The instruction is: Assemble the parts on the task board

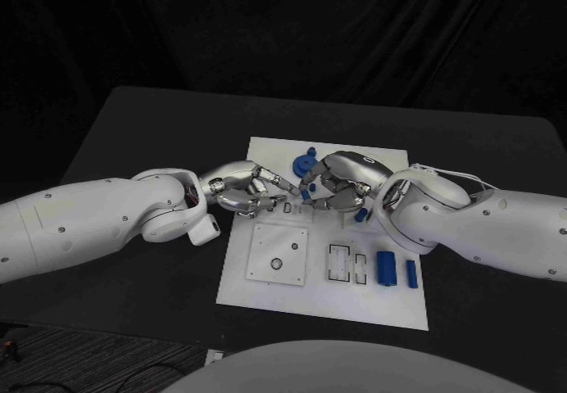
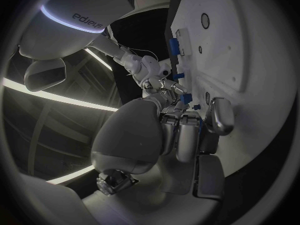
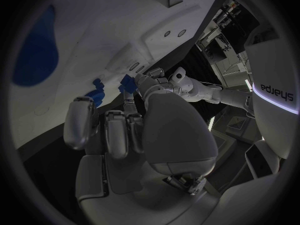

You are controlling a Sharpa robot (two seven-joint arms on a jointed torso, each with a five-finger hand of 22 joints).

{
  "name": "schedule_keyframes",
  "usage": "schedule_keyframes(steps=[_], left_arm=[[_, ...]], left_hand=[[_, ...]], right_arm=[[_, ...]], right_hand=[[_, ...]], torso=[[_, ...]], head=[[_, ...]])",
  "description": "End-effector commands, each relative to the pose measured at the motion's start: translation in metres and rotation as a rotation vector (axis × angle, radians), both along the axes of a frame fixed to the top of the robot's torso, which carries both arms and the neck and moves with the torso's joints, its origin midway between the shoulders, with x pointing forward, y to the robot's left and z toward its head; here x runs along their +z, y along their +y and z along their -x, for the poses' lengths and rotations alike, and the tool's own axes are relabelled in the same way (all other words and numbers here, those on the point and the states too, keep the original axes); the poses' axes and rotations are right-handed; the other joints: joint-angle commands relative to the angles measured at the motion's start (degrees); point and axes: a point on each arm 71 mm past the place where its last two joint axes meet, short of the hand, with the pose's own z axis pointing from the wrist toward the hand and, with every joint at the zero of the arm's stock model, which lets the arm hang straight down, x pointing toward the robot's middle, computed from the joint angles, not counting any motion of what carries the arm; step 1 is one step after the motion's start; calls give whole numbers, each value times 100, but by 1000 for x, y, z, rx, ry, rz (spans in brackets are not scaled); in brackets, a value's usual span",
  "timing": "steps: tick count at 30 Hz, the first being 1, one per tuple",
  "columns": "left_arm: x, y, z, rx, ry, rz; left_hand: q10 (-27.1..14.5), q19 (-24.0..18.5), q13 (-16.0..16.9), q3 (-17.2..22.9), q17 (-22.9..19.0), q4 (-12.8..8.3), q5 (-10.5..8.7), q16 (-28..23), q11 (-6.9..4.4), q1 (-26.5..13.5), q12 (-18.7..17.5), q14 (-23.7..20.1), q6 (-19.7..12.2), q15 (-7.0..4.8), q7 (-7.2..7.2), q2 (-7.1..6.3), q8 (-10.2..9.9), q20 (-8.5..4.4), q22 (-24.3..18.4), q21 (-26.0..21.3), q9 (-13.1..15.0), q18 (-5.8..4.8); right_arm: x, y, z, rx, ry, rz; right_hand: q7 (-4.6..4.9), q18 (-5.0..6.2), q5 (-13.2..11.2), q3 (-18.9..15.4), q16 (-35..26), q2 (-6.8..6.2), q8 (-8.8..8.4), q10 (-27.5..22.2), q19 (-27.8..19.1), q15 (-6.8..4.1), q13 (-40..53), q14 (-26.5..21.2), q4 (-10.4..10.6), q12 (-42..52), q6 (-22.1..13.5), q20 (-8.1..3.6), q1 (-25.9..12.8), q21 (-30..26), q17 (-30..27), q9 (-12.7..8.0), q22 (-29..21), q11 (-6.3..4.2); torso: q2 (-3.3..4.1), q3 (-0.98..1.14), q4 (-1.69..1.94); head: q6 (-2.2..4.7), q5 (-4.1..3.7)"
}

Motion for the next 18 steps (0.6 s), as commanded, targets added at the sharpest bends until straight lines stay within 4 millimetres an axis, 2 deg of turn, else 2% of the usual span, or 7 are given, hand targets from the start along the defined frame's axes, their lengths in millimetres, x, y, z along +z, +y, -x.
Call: schedule_keyframes(steps=[1, 18], left_arm=[[1, -3, 0, -8, 1, 15], [1, -5, 0, -16, 1, 17]], left_hand=[[528, -48, 1466, 33, 1509, -14, 12, 15, 49, -25, -11, 595, 28, 46, 6, 32, 38, 2, 2, -36, 6, 102], [513, -64, 1457, 35, 1509, -17, 13, 15, 55, -25, -18, 595, -28, 49, 12, 30, 28, 4, -7, -44, -4, 105]], right_arm=[[3, -1, 1, -15, -42, -39], [4, -1, 1, -18, -41, -39]], right_hand=[[25, 60, -29, 24, -13, 55, -14, 527, -19, 26, 1420, 473, 1, -13, 34, 6, -12, 0, 1035, 39, 1016, 28], [27, 58, -68, 12, -10, 52, -22, 525, -16, 30, 1417, 474, 24, -16, 39, 11, -48, 7, 1039, 30, 1019, 32]], torso=[[2, 2, -3], [0, 0, 4]], head=[[-1, 8], [-1, -10]])
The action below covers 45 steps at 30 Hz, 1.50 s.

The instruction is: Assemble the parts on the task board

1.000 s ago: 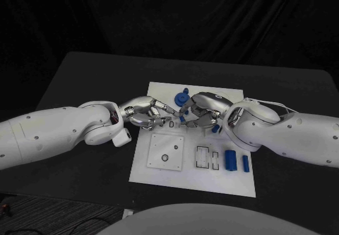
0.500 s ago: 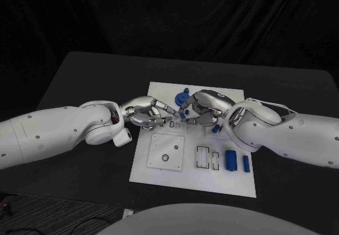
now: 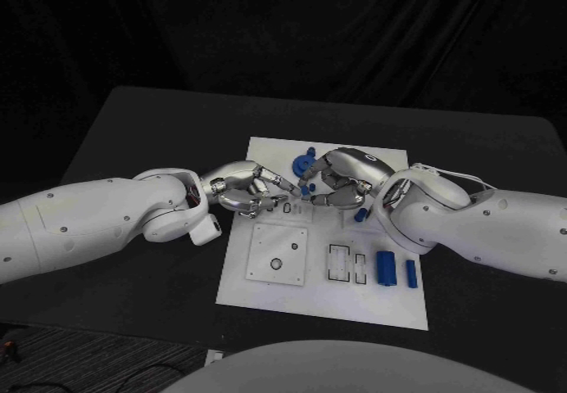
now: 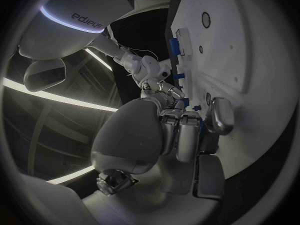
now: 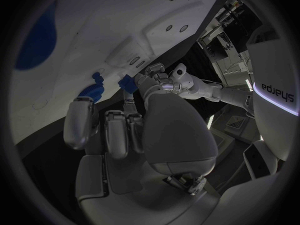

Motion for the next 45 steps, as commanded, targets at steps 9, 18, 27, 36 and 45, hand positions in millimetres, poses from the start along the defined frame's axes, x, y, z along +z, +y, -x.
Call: schedule_keyframes(steps=[9, 18, 27, 36, 45], left_arm=[[1, -3, 0, -13, 0, 19], [1, -4, 0, -15, -2, 22], [1, -5, 0, -17, 0, 21], [1, -6, 0, -20, 2, 20], [1, -6, 0, -20, 3, 19]], left_hand=[[520, -56, 1451, 24, 1510, -4, 15, 15, 40, -25, -24, 595, -41, 53, 15, 32, 22, -14, -14, -30, -8, 108], [501, -73, 1440, 32, 1510, -8, 17, 15, 42, -22, -33, 595, -74, 57, 13, 37, 14, -11, -24, -39, -15, 111], [501, -73, 1440, 32, 1510, -8, 17, 15, 42, -22, -33, 595, -74, 57, 13, 37, 14, -11, -24, -39, -15, 111], [501, -73, 1440, 32, 1510, -8, 17, 15, 42, -22, -33, 595, -74, 57, 13, 37, 14, -11, -24, -39, -15, 111], [501, -73, 1440, 32, 1510, -8, 17, 15, 42, -22, -33, 595, -74, 57, 13, 37, 14, -11, -24, -39, -15, 111]], right_arm=[[-1, 1, 1, 6, 0, 3], [-3, 3, 2, 16, 16, 18], [-4, 5, 2, 28, 29, 31], [-4, 6, 3, 33, 31, 32], [-4, 6, 2, 32, 29, 30]], right_hand=[[-17, 58, -45, 8, -11, 30, 26, 521, -15, 31, 1413, 474, 34, -21, 35, 13, -41, 8, 1037, 17, 1020, 33], [-15, 59, -81, 2, -13, 23, 14, 519, -15, 32, 1409, 473, 38, -25, 25, 15, -48, 6, 1033, 8, 1019, 34], [-9, 62, -120, -1, -21, 18, -4, 513, -21, 35, 1402, 470, 42, -33, 8, 18, -55, -8, 1023, -4, 1015, 38], [-7, 62, -137, -2, -19, 18, -10, 512, -22, 37, 1400, 470, 44, -35, 3, 19, -58, -11, 1025, -9, 1015, 40], [-12, 62, -148, 11, -18, 35, -7, 514, -21, 38, 1403, 470, 39, -31, 21, 21, -43, -9, 1026, -11, 1015, 38]], torso=[[-2, -2, -3], [0, -2, -3], [0, -1, -1], [0, -1, -4], [2, -3, -2]], head=[[-1, 6], [-1, -3], [-1, -10], [-1, -9], [-1, -5]])
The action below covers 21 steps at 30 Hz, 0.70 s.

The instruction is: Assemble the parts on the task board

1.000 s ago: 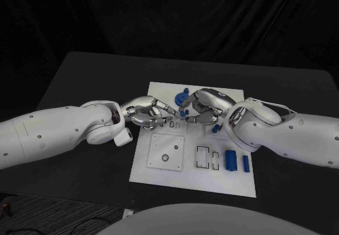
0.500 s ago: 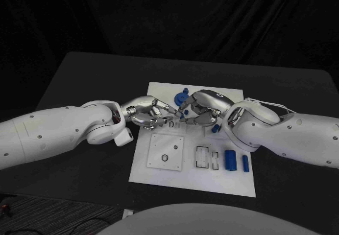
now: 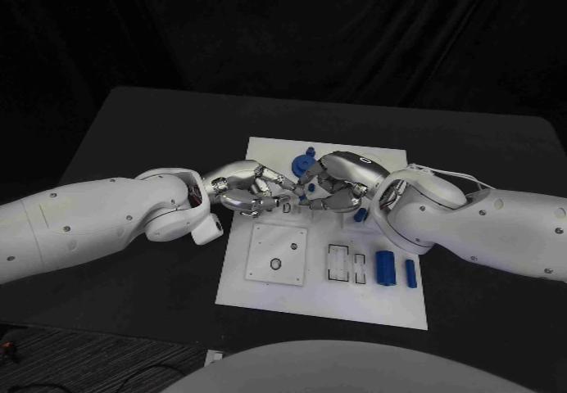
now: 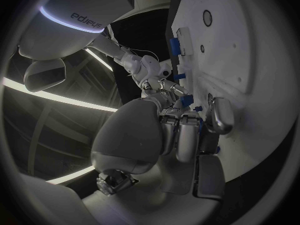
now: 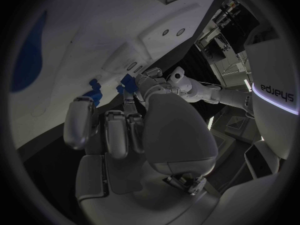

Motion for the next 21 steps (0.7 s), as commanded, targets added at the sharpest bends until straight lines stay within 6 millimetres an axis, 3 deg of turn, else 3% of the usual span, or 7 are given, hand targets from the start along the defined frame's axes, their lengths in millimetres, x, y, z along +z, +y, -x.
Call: schedule_keyframes(steps=[1, 21], left_arm=[[1, -1, 2, -13, 5, 15], [2, 10, 3, 17, -3, 13]], left_hand=[[501, -32, 1441, 32, 1510, -8, 17, 15, 42, -22, -33, 616, -2, 36, 25, 37, 4, -10, -9, -39, 5, 111], [496, -49, 1439, 75, 1510, -45, 20, 15, -40, -20, -37, 616, 241, -3, -134, 36, 35, -23, -1, -66, 24, 122]], right_arm=[[-1, 1, 1, 5, 1, 4], [-4, -4, -2, -15, 57, -7]], right_hand=[[-10, 62, -15, 2, -18, 64, -7, 514, -21, 38, 1399, 470, 29, -31, 21, 21, -8, -9, 1026, 4, 1013, 38], [-7, 86, -31, -3, -78, 63, -13, 479, -72, 41, 1355, 445, 40, -79, 30, 25, -24, -124, 948, -5, 981, 41]], torso=[[2, -2, 2], [-5, -2, 5]], head=[[-1, 7], [-1, 13]])
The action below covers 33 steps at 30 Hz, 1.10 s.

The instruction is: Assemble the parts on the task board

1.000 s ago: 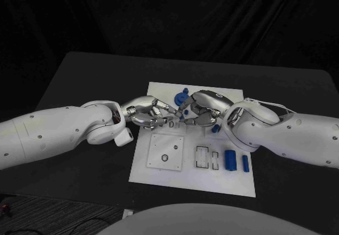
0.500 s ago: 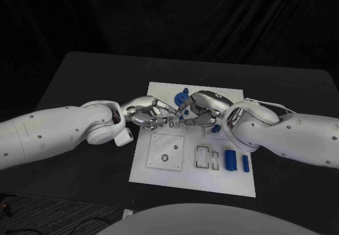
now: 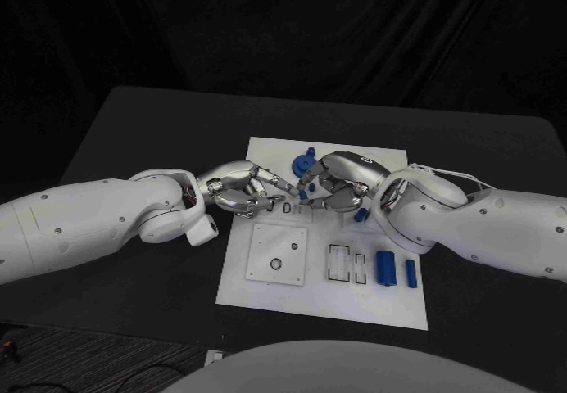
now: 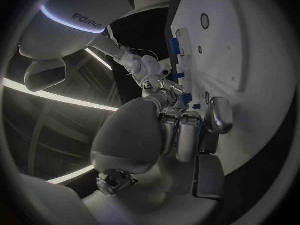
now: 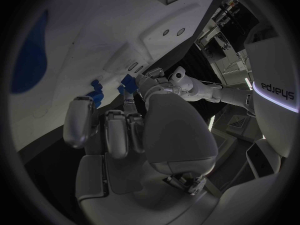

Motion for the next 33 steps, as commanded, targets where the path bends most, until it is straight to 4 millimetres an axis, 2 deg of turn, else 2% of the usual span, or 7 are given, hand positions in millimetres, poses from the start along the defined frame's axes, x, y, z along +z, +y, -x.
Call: schedule_keyframes(steps=[1, 5, 9, 16, 26, 33], left_arm=[[1, 0, 1, 1, -4, 15], [1, 1, 1, 3, -1, 12], [1, 2, 1, 5, -1, 10], [1, 4, 1, 9, -1, 9], [1, 5, 0, 12, -1, 8], [0, 5, 0, 10, 0, 7]], left_hand=[[496, -29, 1438, 26, 1510, 3, 20, 15, -41, -20, -14, 616, 80, -4, 11, 36, 38, -3, 2, -42, 11, 29], [483, -32, 1431, 27, 1510, 2, 22, 15, -47, -22, -21, 616, 116, -10, 10, 36, 47, -7, 1, -45, 16, 31], [471, -44, 1425, 29, 1510, 1, 23, 15, -51, -23, -27, 616, 148, -14, 11, 35, 55, -10, -7, -51, 21, 34], [456, -44, 1417, 32, 1510, -1, 26, 15, -55, -23, -35, 616, 165, -19, 10, 36, 60, -14, -6, -53, 23, 35], [456, -44, 1417, 32, 1510, -1, 26, 15, -55, -23, -35, 616, 165, -19, 10, 36, 60, -14, -6, -53, 23, 35], [459, -48, 1418, 36, 1510, -5, 29, 15, -59, -23, -33, 616, 181, -25, 8, 37, 63, -19, -7, -57, 24, 36]], right_arm=[[-4, -2, 0, -5, 49, -4], [-7, -3, 0, -11, 101, -11], [-12, -4, 0, -11, 137, -23], [-16, -7, 0, -7, 140, -71], [-16, -11, -1, -13, 103, -134], [-21, -16, -2, -34, 122, -121]], right_hand=[[8, 88, -19, -2, -41, 53, 33, 473, -58, 43, 1349, 441, 46, -41, 33, 6, 7, -46, 938, -3, 980, 43], [32, 96, -221, -8, -64, 66, -35, 457, -88, 62, 1331, 425, 78, -60, -26, 22, -16, -101, 910, -62, 967, 63], [8, 105, -354, 9, -89, 92, -51, 441, -108, 45, 1314, 411, 66, -78, 0, 21, 30, -137, 877, -101, 959, 30], [-29, 119, -461, 9, -105, 91, -38, 442, -143, -2, 1315, 399, 36, -76, 76, -10, 95, -203, 856, -131, 944, -37], [-95, 125, -655, 1, -122, 96, -31, 439, -169, -70, 1311, 386, -19, -80, 149, -72, 231, -250, 833, -178, 936, -124], [-113, 136, -762, -25, -144, 81, -48, 419, -197, -87, 1288, 375, -20, -104, 140, -90, 254, -313, 805, -204, 920, -142]], torso=[[-6, 3, 1], [-5, 6, 1], [-10, 3, -3], [-1, 9, -2], [1, 4, -5], [0, 7, -12]], head=[[-1, 7], [-1, 6], [-1, 2], [-1, 11], [-1, 9], [-1, 17]])
